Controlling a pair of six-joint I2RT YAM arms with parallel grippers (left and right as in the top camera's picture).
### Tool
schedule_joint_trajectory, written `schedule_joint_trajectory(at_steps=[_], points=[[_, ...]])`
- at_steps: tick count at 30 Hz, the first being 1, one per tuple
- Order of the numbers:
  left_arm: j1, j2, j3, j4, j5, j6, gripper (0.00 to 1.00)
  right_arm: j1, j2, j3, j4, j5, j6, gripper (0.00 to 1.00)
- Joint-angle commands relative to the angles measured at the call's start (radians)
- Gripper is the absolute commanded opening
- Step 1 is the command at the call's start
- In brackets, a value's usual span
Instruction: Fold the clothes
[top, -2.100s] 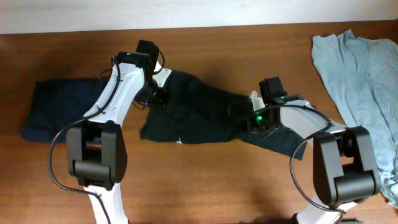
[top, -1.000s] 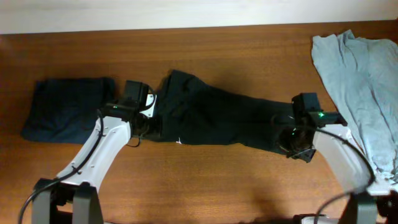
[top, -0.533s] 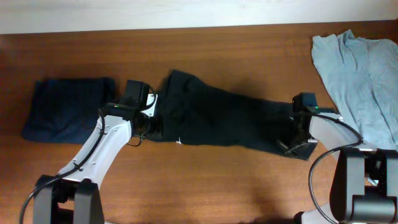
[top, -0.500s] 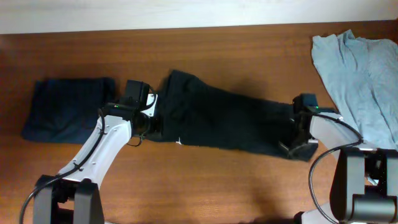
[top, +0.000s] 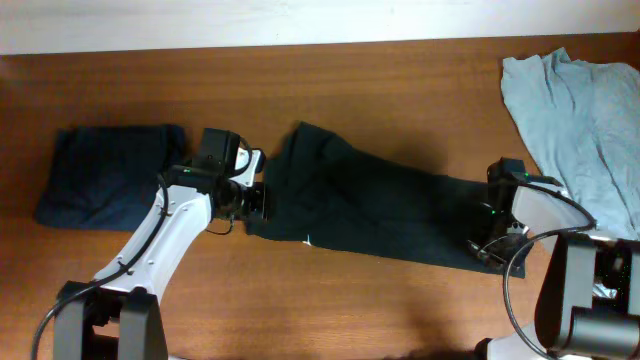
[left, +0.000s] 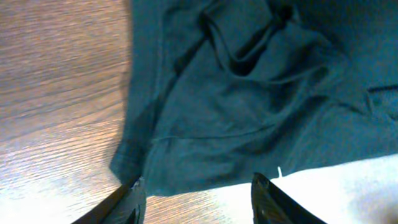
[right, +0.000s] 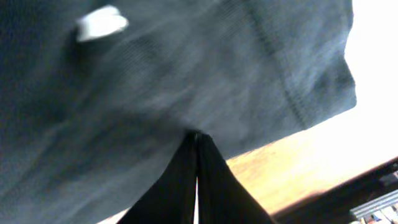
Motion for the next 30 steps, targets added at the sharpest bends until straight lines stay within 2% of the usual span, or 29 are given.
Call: schedule_joint_trajectory(at_steps=[1,5,7,10,14,16,21,25,30], points=[[0.002,0.025,-0.004,-0.006,0.056,0.095,0.47,-0.008,-0.114,0.052,-0.005,-0.13,-0.065,0.04],[0.003,0.071,-0.034,0.0,0.054,0.115,0.33,-0.008,-0.242,0.069,-0.003,-0.279,-0.127,0.04],[0.003,0.106,-0.055,0.016,0.046,0.119,0.29,-0.007,-0.289,0.069,0.025,-0.393,-0.225,0.04],[0.003,0.166,-0.061,0.029,0.005,0.119,0.24,0.026,-0.291,0.068,0.059,-0.534,-0.384,0.04],[0.004,0.216,-0.061,0.033,-0.097,0.108,0.16,0.134,-0.26,0.068,0.093,-0.551,-0.467,0.04],[0.004,0.224,-0.061,0.038,-0.146,0.068,0.15,0.212,-0.231,0.068,0.135,-0.541,-0.475,0.04],[0.003,0.224,-0.061,0.045,-0.148,0.066,0.15,0.374,-0.095,0.066,0.249,-0.491,-0.491,0.05],[0.003,0.224,-0.061,0.045,-0.148,0.066,0.15,0.46,0.022,0.066,0.27,-0.491,-0.639,0.04],[0.003,0.224,-0.061,0.045,-0.148,0.066,0.15,0.496,0.073,0.066,0.331,-0.463,-0.663,0.04]])
